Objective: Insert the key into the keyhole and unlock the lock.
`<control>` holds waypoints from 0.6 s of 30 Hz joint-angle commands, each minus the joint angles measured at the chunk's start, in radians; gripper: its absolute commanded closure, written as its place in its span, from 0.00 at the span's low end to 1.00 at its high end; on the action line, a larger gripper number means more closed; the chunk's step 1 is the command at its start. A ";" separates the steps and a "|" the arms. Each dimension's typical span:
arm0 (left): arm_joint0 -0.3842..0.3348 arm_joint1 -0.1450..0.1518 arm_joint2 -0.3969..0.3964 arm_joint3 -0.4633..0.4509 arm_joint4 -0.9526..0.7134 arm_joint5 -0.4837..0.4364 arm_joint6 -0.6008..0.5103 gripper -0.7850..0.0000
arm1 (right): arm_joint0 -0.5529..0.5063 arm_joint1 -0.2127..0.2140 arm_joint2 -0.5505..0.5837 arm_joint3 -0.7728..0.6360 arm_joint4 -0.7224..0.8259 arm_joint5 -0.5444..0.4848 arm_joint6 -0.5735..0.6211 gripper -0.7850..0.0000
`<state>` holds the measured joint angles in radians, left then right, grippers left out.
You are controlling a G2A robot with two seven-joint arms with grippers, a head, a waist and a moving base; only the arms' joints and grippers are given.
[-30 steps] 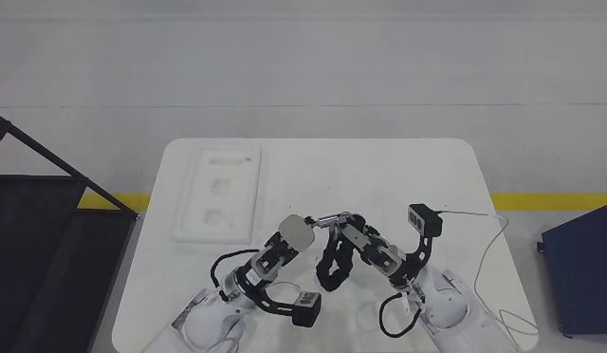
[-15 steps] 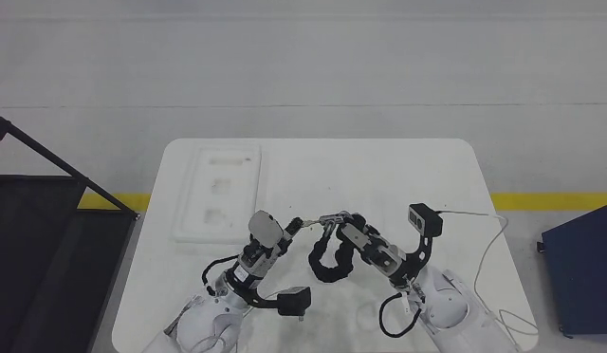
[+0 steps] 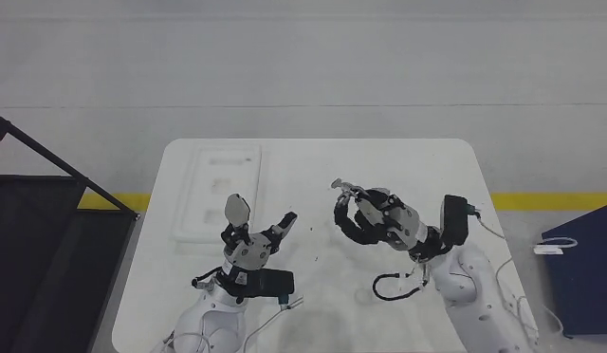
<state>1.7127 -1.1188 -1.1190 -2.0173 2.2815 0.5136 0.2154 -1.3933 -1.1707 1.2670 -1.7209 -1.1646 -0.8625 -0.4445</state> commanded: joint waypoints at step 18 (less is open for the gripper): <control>0.002 -0.017 -0.013 0.000 -0.010 -0.038 0.004 0.00 | -0.007 -0.007 -0.062 0.137 -0.154 0.137 -0.258 1.00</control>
<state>1.7147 -1.1346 -1.1315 -2.0168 2.2744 0.4765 0.2209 -1.3948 -1.1758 1.2030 -1.5925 -1.3789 -0.7361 -0.7260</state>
